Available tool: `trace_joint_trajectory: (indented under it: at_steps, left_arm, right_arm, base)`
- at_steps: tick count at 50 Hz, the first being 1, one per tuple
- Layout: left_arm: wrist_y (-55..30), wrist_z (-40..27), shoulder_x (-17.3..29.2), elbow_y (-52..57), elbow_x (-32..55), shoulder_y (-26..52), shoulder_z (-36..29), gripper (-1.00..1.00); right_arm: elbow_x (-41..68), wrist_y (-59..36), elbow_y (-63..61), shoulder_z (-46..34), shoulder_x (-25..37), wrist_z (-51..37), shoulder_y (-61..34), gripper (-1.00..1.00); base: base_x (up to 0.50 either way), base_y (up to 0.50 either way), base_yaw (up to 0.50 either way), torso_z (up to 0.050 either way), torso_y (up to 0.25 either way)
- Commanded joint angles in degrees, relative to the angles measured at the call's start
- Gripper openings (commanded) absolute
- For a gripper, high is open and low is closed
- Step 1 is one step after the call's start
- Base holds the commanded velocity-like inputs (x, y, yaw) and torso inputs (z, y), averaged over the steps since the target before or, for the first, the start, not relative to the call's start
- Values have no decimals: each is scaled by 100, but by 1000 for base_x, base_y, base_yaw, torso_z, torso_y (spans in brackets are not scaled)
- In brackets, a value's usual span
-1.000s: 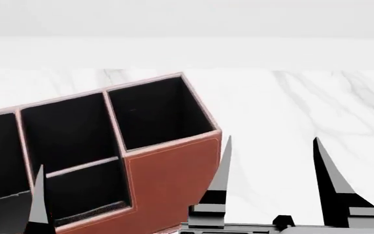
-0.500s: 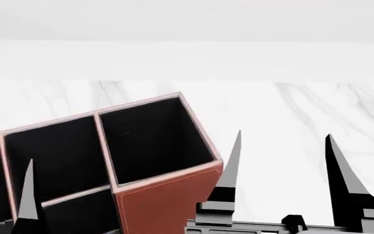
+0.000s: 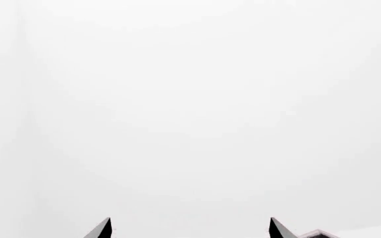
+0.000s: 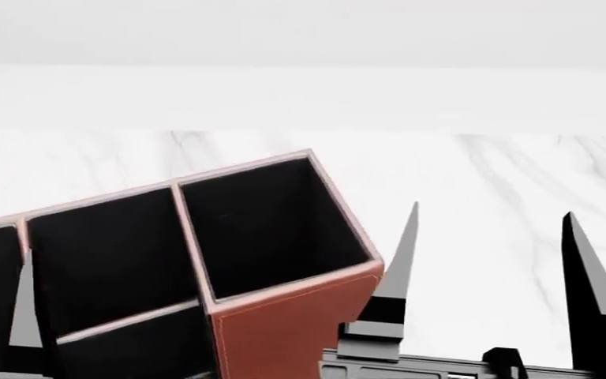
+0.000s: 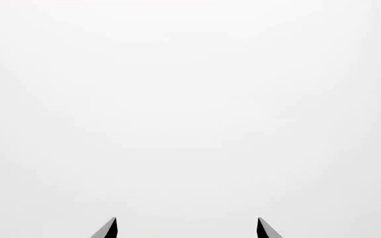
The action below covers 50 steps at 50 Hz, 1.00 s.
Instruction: Pick up the book and place it in the front compartment of the caddy.
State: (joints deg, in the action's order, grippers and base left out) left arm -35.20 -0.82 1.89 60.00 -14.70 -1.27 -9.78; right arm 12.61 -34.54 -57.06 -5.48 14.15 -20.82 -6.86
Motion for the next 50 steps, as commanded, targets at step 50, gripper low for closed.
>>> trace_joint_trajectory:
  at_steps: [50]
  left_arm:
    - [126,252,-184,-1,198,-4,308,100]
  right_arm:
    - [362,269,-143,178,171,-210,83,100]
  base:
    - [0,100,0,35,4]
